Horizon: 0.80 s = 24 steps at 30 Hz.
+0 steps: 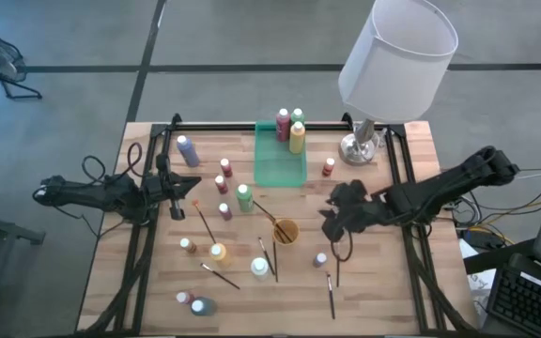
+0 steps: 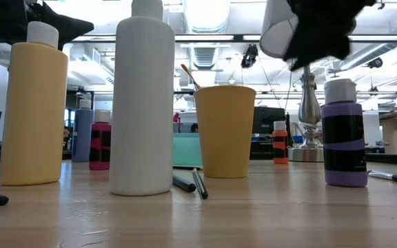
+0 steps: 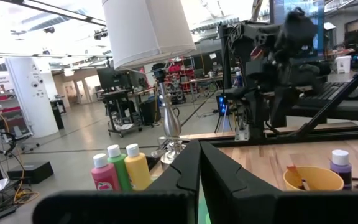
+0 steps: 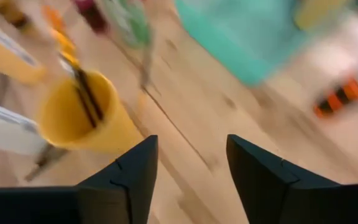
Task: Pick & Place Paint Supplies
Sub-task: Put the silver paintbrush into the yellow cup
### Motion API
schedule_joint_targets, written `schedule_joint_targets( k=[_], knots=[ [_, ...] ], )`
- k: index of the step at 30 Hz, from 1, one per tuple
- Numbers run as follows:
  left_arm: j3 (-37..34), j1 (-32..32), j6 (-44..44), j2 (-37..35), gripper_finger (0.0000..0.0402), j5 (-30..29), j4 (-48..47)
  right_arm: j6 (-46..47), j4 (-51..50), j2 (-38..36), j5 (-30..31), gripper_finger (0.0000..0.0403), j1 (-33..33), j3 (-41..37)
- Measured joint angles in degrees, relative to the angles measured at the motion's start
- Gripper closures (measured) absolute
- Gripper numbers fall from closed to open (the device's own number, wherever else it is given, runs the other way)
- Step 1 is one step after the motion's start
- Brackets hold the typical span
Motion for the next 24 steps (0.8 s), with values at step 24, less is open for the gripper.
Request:
schedule_joint_targets(
  k=[24],
  knots=[
    [0.0, 0.0, 0.0, 0.0, 0.0385, 0.0, 0.0, 38.8, -12.2, 3.3, -8.3, 0.0168, 2.5, -8.9]
  ],
)
